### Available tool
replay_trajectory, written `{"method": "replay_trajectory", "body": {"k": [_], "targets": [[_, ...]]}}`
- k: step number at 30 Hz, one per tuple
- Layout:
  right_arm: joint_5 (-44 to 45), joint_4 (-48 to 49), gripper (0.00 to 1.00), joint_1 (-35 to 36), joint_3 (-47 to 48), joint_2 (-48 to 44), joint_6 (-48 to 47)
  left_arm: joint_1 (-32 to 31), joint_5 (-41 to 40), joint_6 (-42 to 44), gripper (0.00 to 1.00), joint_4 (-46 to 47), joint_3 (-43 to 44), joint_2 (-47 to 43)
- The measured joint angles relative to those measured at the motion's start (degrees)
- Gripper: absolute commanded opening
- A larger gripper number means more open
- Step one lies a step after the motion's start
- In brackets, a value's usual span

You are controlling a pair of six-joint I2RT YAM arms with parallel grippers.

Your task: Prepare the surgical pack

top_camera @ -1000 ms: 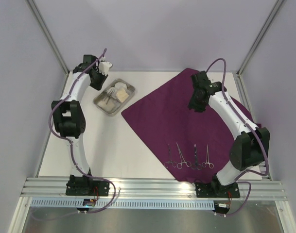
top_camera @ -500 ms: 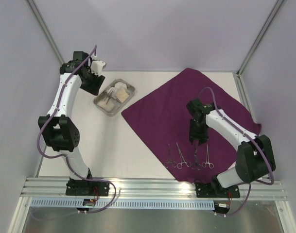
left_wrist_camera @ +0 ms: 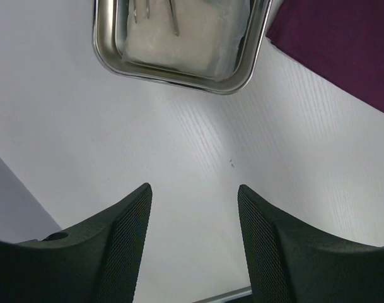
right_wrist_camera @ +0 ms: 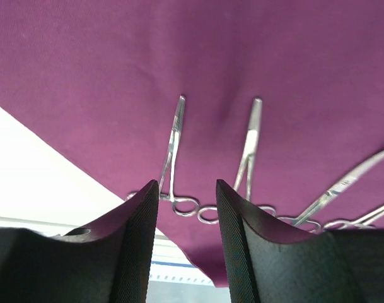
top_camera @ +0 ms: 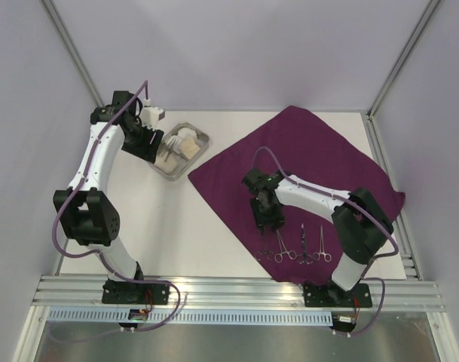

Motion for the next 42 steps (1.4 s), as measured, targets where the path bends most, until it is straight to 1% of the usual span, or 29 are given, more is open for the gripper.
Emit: {"method": "replay_trajectory", "body": {"k": [7,16,17,20,21,23,35,42], "targets": [[-0.1,1.0,0.41,1.6,1.5,3.7,1.3,0.0,1.7,-0.2,0.66,0.0,-0.1,0.0],[-0.3,1.1,0.29,1.9,2.1,8.8,2.8,0.0,3.3,-1.3,0.66,-0.2,-0.1,0.0],[-0.3,1.1,0.24,2.0,2.2,8.9,2.8,0.0,3.4,-1.3,0.66,-0.2,-0.1,0.0],[-0.3,0.8,0.14,2.4,2.9,9.5,3.0,0.0,3.4,-1.3,0.66,-0.4,-0.1,0.0],[-0.2,0.7,0.08,2.6,3.0,9.6,3.1,0.0,3.4,-1.3,0.66,-0.4,-0.1,0.0],[0.0,0.6,0.01,2.7,3.1,9.6,3.4,0.0,3.4,-1.3,0.66,-0.5,-0.1,0.0],[1.3,0.7,0.01,2.8,5.6,9.2,3.6,0.0,3.7,-1.3,0.66,-1.4,0.3,0.1],[0.2,1.6,0.01,1.8,6.7,7.8,3.6,0.0,5.3,-1.3,0.63,-2.5,0.9,0.3]]}}
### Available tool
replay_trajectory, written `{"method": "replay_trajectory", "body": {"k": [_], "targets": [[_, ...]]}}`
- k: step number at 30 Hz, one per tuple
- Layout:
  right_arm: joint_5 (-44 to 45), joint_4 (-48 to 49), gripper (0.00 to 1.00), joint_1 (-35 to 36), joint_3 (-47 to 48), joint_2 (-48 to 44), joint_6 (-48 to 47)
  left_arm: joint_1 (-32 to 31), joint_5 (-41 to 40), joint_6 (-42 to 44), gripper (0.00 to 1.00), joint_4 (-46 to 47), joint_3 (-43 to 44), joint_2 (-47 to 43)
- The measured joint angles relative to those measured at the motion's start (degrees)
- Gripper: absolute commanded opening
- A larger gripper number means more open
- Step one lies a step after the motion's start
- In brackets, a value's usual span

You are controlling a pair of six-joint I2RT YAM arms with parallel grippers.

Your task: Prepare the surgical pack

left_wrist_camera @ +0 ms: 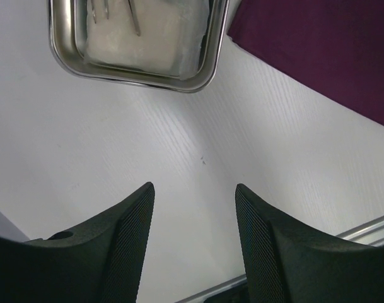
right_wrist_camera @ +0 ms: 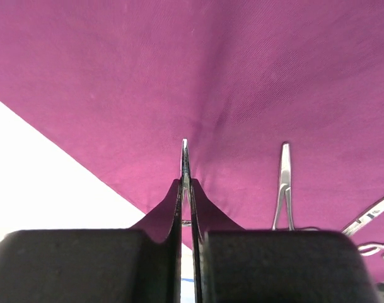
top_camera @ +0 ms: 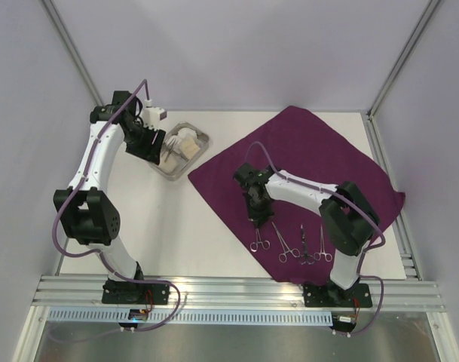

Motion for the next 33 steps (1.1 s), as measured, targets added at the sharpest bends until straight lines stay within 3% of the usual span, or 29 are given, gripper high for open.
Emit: {"method": "replay_trajectory", "body": {"k": [7,15,19,25,33], "targets": [[-2.0,3.5,0.0,-5.9,3.7,-3.5,5.2,0.0,4.9,0.2,0.59,-1.8,1.8,0.3],[1.7,8.4,0.0,-7.7,19.9,-1.9,13.2,-0.1,14.3,0.2,0.59,-5.5,6.2,0.6],[1.7,11.7,0.0,-7.7,26.8,1.7,17.1,-2.5,17.8,1.4,0.64,-7.0,6.6,0.6],[1.6,14.0,0.0,-7.7,28.2,3.6,20.9,-10.9,23.9,2.0,0.7,-7.0,6.6,0.6],[0.9,15.4,0.0,-7.7,28.3,3.7,22.6,-12.6,28.0,1.0,0.68,0.2,4.4,1.1]]}}
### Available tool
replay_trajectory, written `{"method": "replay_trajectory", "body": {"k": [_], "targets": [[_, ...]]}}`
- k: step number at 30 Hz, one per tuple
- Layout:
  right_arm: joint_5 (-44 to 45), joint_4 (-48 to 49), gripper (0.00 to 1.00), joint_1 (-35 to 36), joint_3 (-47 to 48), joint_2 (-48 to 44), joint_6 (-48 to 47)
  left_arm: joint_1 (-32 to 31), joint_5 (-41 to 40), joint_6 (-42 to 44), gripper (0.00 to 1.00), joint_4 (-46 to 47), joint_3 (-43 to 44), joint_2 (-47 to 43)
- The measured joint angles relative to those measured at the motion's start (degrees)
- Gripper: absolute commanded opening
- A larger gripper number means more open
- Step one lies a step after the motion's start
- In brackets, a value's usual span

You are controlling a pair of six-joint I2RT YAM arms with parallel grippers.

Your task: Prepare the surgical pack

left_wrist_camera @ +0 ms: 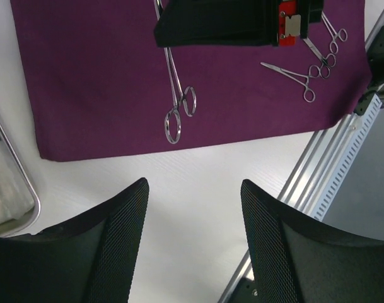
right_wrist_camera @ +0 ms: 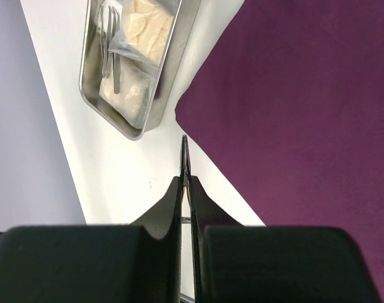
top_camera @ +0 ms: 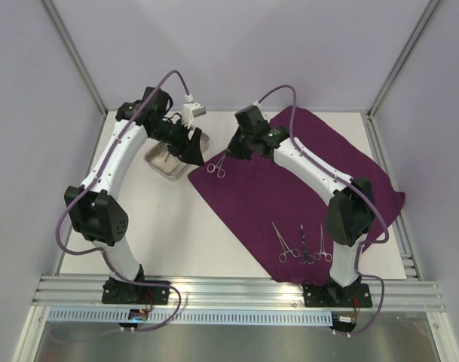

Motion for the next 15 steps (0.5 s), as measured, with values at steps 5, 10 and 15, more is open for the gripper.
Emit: {"method": "replay_trajectory", "body": {"k": [5,10,15], "targets": [[-0.9,1.0,0.01,0.0,0.0,0.0,0.5,-1.7,0.6,-0.5,0.61,2.6,0.0,3.2],[-1.2,1.8,0.0,0.0,0.0,0.0,0.7,-2.4,0.5,-0.9,0.58,4.0,0.0,5.8],[-1.4,2.1,0.01,0.0,0.0,0.0,0.9,-2.5,0.4,-1.1,0.52,4.8,0.0,6.8]]}}
